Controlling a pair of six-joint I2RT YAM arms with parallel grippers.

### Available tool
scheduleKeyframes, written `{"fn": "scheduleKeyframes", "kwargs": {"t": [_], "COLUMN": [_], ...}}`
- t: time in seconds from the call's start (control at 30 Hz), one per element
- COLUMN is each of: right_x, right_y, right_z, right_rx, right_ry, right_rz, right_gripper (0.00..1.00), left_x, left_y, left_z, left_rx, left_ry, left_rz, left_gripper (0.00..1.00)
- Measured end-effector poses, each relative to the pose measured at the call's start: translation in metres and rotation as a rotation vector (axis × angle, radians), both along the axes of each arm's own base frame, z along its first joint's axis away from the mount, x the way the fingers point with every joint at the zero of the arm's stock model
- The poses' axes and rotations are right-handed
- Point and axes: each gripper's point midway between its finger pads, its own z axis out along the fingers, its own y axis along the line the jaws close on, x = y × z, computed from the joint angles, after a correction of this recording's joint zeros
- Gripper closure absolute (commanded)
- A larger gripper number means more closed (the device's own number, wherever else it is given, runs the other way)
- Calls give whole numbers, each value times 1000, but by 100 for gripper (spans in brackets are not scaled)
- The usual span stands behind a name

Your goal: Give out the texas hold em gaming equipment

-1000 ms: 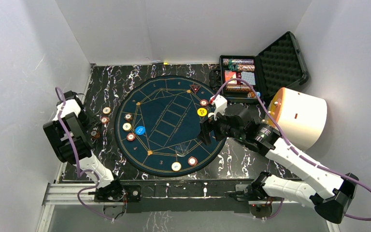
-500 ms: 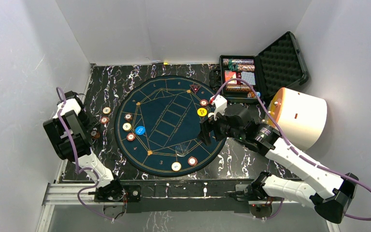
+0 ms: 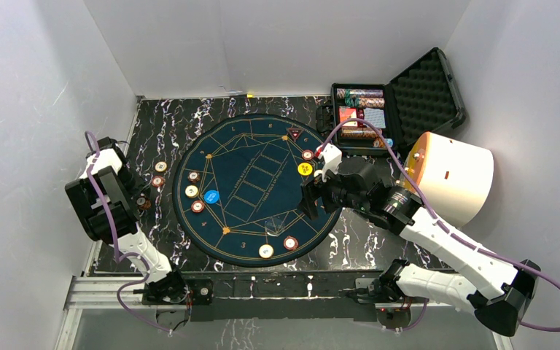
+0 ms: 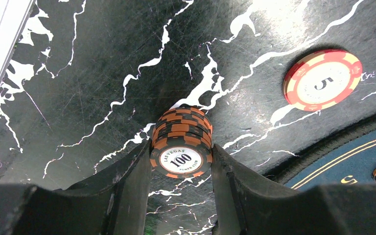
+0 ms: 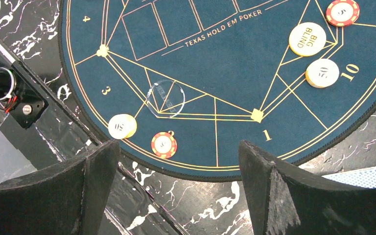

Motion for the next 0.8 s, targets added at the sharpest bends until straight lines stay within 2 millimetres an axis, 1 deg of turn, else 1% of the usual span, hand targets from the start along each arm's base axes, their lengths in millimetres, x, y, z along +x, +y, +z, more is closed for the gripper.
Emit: {"fn": "scheduleKeyframes", "kwargs": {"t": [0.07, 0.27, 0.43, 0.57, 0.63, 0.7, 0.73, 0.77, 0.8], "right_x": [0, 0, 0, 0, 0, 0, 1, 2, 4], "right_y": [0, 0, 0, 0, 0, 0, -1, -2, -4], "right_z": [0, 0, 0, 0, 0, 0, -1, 0, 1], "right_rx": [0, 0, -1, -1, -1, -3, -5, -9, -16], "right_ry": [0, 0, 0, 1, 0, -2, -3, -8, -12], "right_rz": [0, 2, 2, 2, 1, -4, -6, -15, -27], "right_gripper": [2, 2, 1, 2, 2, 2, 2, 2, 2], "left_x": [0, -2, 0, 3, 5, 10, 18, 32, 50], "left_y": [0, 1, 2, 2, -3, -13, -24, -50, -87], "left_z": [0, 3, 16, 27, 36, 45, 50, 59, 69], "left_rx": [2, 8, 22, 31, 31, 35, 40, 44, 40], "left_ry": [1, 5, -20, -48, -59, -73, -81, -94, -122], "left_rz": [0, 1, 2, 2, -5, -27, -53, -119, -205], "left_gripper": [77, 82, 89, 89, 89, 89, 89, 89, 89]}}
